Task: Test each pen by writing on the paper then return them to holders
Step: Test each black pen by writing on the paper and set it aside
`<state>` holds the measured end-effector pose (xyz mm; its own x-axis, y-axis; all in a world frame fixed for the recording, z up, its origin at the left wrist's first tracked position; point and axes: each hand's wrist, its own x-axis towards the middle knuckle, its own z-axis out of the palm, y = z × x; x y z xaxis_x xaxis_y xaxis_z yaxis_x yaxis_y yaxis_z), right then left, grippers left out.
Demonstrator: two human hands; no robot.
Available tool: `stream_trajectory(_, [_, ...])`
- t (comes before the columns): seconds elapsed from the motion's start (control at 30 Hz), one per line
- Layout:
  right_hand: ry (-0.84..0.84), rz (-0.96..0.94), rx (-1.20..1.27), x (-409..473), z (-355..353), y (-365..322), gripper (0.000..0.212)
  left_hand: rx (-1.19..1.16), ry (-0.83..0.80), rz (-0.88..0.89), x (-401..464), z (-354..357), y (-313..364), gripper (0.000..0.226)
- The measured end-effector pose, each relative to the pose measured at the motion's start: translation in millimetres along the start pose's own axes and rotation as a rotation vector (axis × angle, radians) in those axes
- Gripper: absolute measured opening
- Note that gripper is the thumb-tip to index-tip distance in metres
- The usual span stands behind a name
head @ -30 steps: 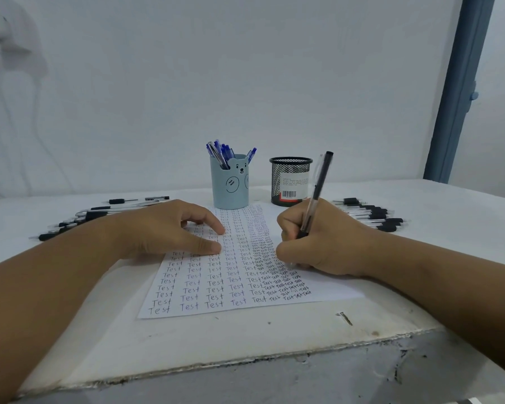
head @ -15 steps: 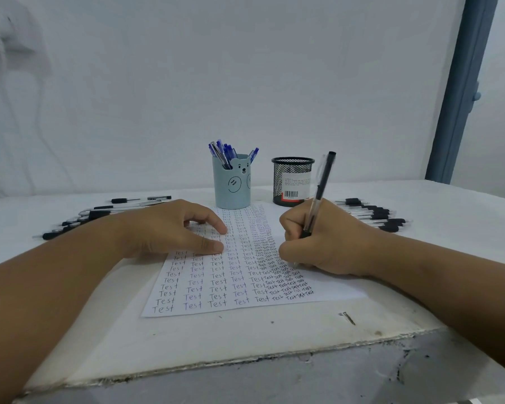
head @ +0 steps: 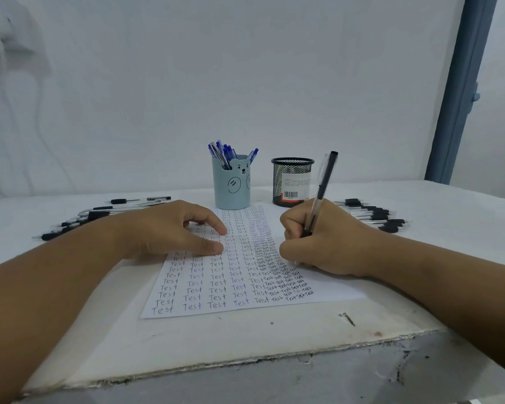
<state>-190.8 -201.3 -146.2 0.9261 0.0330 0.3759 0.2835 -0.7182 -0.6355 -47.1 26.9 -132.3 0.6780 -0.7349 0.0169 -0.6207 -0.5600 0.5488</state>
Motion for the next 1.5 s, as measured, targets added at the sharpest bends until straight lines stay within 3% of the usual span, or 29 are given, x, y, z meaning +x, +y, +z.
stream_trajectory(0.67, [-0.006, -0.014, 0.0, -0.3, -1.3, 1.4, 0.044, -0.012, -0.002, -0.018, -0.8, 0.4, 0.8, 0.05])
stream_trajectory(0.83, [0.138, 0.081, 0.386, -2.5, 0.2, -4.9, 0.059, -0.012, -0.002, -0.022, -1.2, 0.5, 1.6, 0.049])
stream_trajectory(0.9, [0.188, 0.058, 0.434, -0.4, 0.7, -5.6, 0.062, -0.003, -0.001, -0.019, -0.5, 0.3, 0.3, 0.049])
stream_trajectory(1.13, [0.321, -0.119, 0.316, 6.4, -5.6, 6.9, 0.042, -0.01, -0.015, -0.013, -1.4, -0.1, 1.4, 0.049])
stream_trajectory(1.3, [0.361, -0.138, -0.038, 6.1, -4.6, 11.9, 0.028, -0.005, -0.01, -0.017, -1.1, -0.1, 0.1, 0.05])
stream_trajectory(1.4, [0.27, -0.126, -0.302, 5.2, -7.2, 11.8, 0.025, -0.002, -0.02, -0.02, -1.8, -0.4, 0.0, 0.049])
stream_trajectory(1.5, [0.167, -0.069, -0.374, 4.1, -7.6, 8.8, 0.018, -0.002, -0.024, -0.02, -1.8, -0.6, -0.4, 0.049])
